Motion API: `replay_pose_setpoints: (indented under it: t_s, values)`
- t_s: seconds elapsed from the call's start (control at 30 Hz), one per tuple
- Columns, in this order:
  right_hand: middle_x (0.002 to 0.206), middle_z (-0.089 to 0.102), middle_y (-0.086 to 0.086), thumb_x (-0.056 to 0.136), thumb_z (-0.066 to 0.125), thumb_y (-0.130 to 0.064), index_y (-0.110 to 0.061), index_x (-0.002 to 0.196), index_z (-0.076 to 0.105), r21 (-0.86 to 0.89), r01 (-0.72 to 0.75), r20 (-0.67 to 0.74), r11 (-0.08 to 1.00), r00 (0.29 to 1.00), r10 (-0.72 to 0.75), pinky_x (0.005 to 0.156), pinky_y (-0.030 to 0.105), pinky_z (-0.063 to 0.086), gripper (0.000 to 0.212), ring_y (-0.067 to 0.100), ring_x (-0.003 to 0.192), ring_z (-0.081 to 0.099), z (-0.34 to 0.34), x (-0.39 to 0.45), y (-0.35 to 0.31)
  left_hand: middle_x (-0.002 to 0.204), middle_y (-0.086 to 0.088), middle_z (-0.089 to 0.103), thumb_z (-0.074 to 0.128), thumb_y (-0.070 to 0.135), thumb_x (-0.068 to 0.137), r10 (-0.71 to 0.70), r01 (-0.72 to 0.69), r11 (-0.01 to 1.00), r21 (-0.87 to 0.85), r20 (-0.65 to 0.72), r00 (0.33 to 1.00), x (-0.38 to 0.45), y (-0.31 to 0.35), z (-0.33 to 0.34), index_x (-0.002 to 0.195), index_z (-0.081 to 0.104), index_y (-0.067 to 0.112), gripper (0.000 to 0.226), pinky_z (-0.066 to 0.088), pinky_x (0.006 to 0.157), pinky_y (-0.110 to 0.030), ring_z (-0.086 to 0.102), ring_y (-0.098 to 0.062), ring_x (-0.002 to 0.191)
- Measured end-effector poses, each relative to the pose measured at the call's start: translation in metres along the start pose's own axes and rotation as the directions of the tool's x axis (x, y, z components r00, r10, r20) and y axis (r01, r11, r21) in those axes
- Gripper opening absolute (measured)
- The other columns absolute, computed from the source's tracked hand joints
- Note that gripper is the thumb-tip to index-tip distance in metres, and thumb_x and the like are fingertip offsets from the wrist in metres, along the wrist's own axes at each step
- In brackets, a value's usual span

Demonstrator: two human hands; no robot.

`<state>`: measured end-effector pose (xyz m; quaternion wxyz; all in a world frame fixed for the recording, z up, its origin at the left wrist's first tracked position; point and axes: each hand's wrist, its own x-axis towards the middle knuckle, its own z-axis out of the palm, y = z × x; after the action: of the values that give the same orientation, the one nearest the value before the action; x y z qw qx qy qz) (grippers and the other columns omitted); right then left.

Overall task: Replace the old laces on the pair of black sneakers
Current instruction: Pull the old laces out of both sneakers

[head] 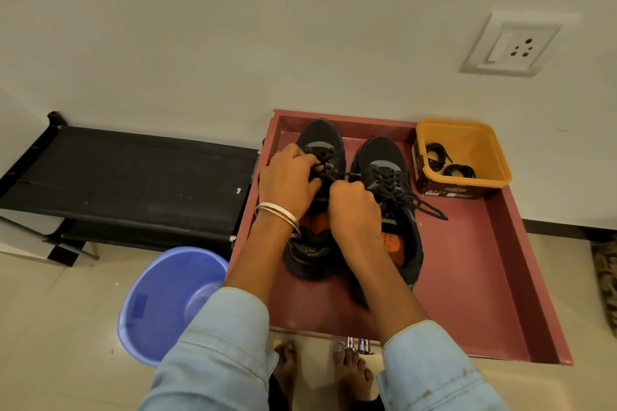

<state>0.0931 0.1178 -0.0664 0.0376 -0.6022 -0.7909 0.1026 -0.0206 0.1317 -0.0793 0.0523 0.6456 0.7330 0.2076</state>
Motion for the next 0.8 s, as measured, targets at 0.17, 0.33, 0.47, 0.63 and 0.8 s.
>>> replay_pose_setpoints:
  t_s: [0.17, 0.33, 0.47, 0.63, 0.8]
  values:
    - [0.107, 0.059, 0.017, 0.097, 0.039, 0.0, -0.001, 0.109, 0.056, -0.004, 0.002, -0.009, 1.0, 1.0, -0.002, 0.065, 0.033, 0.039, 0.02, 0.033, 0.096, 0.062, 0.001, -0.001, 0.0, 0.108, -0.005, 0.06, 0.053, 0.024, 0.093, 0.052, -0.039, 0.994, 0.098, -0.135, 0.989, -0.005, 0.01, 0.005, 0.11, 0.065, 0.015, 0.022, 0.044, 0.068, -0.031, 0.058, -0.025, 0.092]
    - [0.099, 0.06, 0.016, 0.094, 0.043, 0.004, -0.001, 0.098, 0.056, 0.013, -0.018, 0.003, 1.0, 1.0, 0.017, 0.063, 0.033, 0.04, 0.015, 0.034, 0.09, 0.062, 0.0, -0.001, 0.0, 0.082, 0.002, 0.059, 0.054, 0.027, 0.09, -0.189, 0.169, 0.977, -0.129, -0.158, 0.969, -0.001, 0.008, -0.004, 0.089, 0.058, 0.012, 0.015, 0.034, 0.065, -0.026, 0.053, -0.018, 0.074]
    - [0.096, 0.06, 0.015, 0.093, 0.043, 0.004, -0.001, 0.096, 0.056, 0.009, -0.009, -0.006, 1.0, 1.0, 0.009, 0.062, 0.032, 0.039, 0.014, 0.033, 0.087, 0.062, 0.001, 0.0, -0.001, 0.069, -0.005, 0.067, 0.052, 0.023, 0.086, -0.428, 0.353, 0.783, -0.511, -0.032, 0.903, -0.001, 0.001, -0.002, 0.083, 0.058, 0.006, 0.018, 0.056, 0.072, -0.041, 0.069, -0.022, 0.067]
    - [0.095, 0.059, 0.015, 0.093, 0.042, 0.006, -0.002, 0.092, 0.055, -0.011, -0.019, 0.003, 1.0, 1.0, 0.019, 0.061, 0.032, 0.037, 0.015, 0.033, 0.087, 0.062, 0.001, 0.001, 0.001, 0.076, -0.014, 0.065, 0.048, 0.022, 0.088, -0.696, 0.491, 0.192, -0.85, 0.235, 0.678, 0.003, -0.002, -0.011, 0.084, 0.055, 0.007, 0.017, 0.059, 0.06, -0.045, 0.07, -0.029, 0.063]
    - [0.101, 0.06, 0.017, 0.096, 0.044, -0.002, 0.002, 0.1, 0.053, 0.016, -0.048, -0.017, 0.999, 0.999, 0.048, 0.061, 0.034, 0.041, 0.01, 0.035, 0.091, 0.062, 0.002, 0.004, 0.0, 0.088, -0.013, 0.066, 0.06, 0.039, 0.071, -0.738, 0.675, 0.502, -0.541, 0.14, 0.66, -0.005, -0.013, -0.016, 0.085, 0.065, 0.004, 0.038, 0.055, 0.076, -0.042, 0.064, -0.034, 0.077]
